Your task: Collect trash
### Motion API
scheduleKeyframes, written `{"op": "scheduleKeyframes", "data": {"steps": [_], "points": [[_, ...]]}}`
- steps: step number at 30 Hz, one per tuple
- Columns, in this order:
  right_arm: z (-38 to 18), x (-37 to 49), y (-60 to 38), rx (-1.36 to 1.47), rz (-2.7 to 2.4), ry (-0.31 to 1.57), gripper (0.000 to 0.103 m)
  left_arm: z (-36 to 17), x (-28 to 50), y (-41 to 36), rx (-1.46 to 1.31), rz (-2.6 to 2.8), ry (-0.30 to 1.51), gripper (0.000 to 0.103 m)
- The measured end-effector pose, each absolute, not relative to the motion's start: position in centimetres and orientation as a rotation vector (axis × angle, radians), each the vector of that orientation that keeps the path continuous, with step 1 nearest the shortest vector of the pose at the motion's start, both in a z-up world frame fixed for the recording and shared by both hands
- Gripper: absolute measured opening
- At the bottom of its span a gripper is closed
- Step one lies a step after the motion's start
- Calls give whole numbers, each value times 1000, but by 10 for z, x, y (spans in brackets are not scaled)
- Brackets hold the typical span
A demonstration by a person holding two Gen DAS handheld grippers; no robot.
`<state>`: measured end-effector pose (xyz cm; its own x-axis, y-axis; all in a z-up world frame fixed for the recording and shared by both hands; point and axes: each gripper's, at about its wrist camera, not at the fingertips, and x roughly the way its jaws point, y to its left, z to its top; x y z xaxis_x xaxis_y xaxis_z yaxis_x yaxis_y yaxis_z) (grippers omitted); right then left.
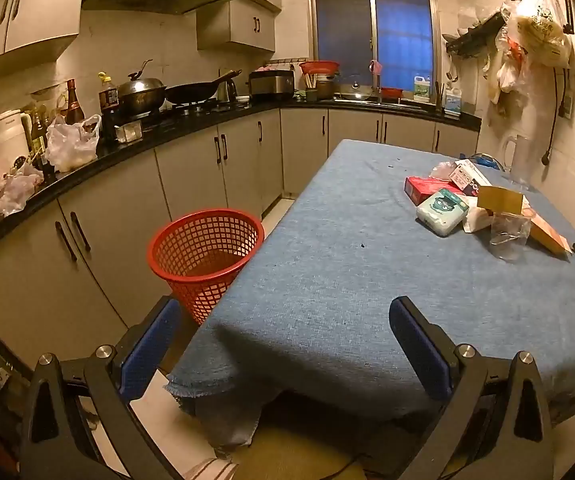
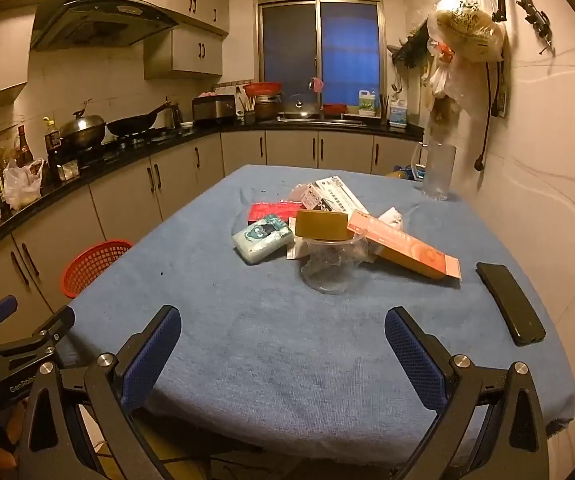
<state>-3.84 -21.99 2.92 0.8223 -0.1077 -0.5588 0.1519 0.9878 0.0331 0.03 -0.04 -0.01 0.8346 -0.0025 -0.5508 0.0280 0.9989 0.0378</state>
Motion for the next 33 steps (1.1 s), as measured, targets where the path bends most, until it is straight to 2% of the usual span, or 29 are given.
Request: {"op": "scheduleKeyframes", "data": {"steps": [11, 20, 33], "points": [[25, -37, -216, 34, -143, 599, 103, 0, 0, -14, 62, -12, 597, 103], [40, -27, -204, 0, -126, 562, 103, -3, 1, 6, 58, 5, 579, 103], [42, -26, -203, 8, -131, 561, 103, -2, 0, 8, 82, 8, 510, 103]]}}
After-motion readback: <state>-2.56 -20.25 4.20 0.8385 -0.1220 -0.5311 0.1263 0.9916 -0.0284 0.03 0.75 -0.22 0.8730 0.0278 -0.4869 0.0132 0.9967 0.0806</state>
